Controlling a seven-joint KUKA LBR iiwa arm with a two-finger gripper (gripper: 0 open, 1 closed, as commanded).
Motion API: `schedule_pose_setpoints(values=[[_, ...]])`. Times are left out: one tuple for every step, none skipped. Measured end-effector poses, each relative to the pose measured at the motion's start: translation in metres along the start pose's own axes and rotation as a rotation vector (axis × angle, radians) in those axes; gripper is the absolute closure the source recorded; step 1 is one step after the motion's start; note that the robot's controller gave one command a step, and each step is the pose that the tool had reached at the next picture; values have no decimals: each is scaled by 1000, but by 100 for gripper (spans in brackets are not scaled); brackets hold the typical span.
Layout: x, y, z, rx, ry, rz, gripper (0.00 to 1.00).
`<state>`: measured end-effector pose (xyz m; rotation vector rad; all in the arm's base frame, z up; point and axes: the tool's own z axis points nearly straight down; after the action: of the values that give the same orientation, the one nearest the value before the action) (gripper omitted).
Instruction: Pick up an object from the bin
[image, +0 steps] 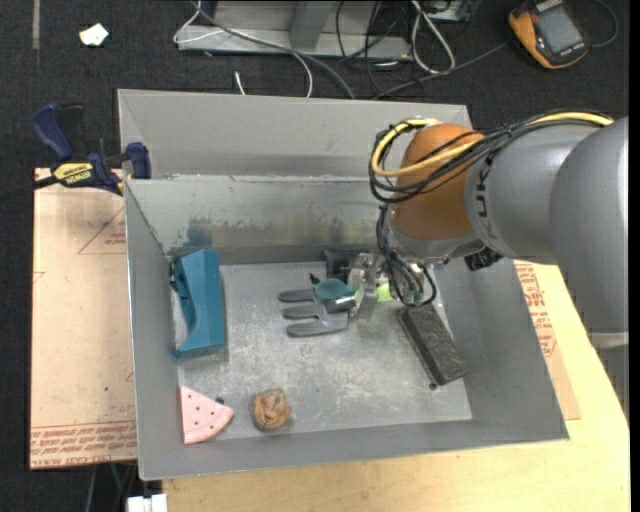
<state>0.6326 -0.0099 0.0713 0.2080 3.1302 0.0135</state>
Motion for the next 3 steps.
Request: schedule_pose_setpoints(values=[[0, 0, 0, 0, 0, 1, 100], [3, 0, -31, 0, 8, 1, 100], [0, 1, -63, -1, -2, 1, 100]])
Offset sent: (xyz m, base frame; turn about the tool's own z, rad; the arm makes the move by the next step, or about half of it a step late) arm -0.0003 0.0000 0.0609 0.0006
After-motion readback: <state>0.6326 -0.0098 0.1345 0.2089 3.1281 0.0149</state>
